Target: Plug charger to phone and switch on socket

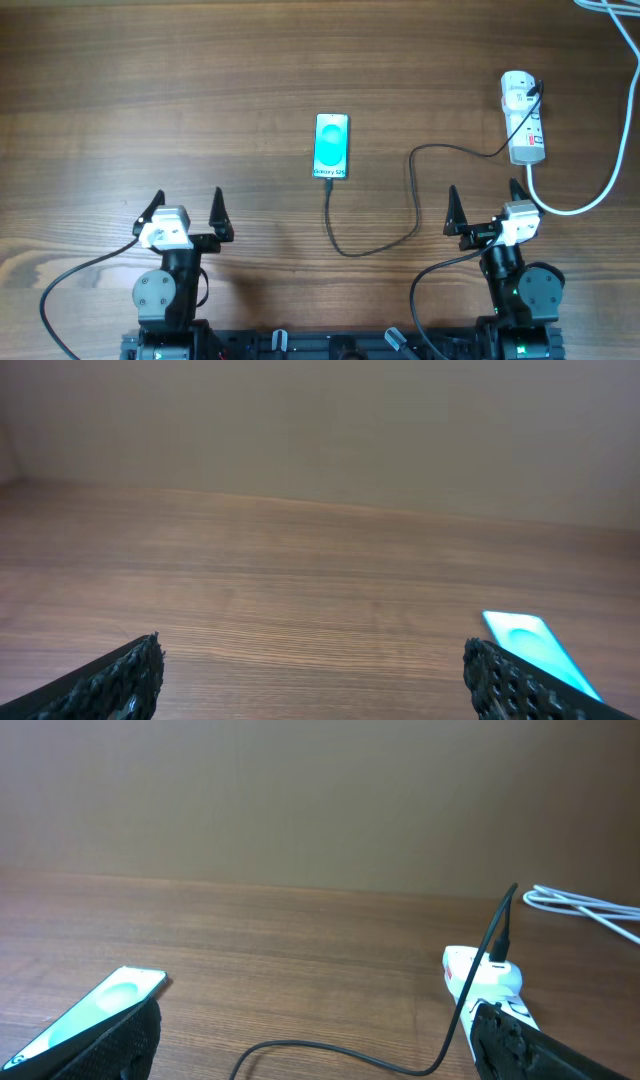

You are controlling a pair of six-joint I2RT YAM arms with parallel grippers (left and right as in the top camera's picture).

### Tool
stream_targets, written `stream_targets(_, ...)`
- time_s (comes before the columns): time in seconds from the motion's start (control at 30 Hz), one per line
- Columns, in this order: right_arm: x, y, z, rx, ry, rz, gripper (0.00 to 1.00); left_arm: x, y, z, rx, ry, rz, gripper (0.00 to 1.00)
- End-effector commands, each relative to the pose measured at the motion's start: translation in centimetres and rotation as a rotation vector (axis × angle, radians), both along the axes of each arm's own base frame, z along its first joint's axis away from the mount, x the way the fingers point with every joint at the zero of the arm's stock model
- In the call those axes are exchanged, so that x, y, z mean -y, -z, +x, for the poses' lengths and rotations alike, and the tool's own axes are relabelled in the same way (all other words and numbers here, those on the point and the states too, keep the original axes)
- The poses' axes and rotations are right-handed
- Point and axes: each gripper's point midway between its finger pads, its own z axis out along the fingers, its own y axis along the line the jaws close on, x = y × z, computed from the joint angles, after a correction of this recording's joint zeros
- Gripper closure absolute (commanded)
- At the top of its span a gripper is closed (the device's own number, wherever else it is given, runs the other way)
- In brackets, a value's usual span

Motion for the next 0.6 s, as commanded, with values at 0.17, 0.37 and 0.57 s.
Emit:
stream_targets(0.17,0.08,-0.23,-0.04,0.011,0.006,-0.002,0.0,-0.8,0.21,-0.05,-0.004,-0.035,0.101,0.0)
stream_targets(0.37,0.08,-0.25,-0.05,0.012,0.006,-0.002,0.0,-0.43,0.26,-0.04,-0.005,-0.013,0.102,0.0)
stream_targets(0.57,0.08,-0.25,-0.05,0.012,0.006,-0.002,0.0,-0.5,0.25,-0.04,-0.004,-0.018,0.102,0.0)
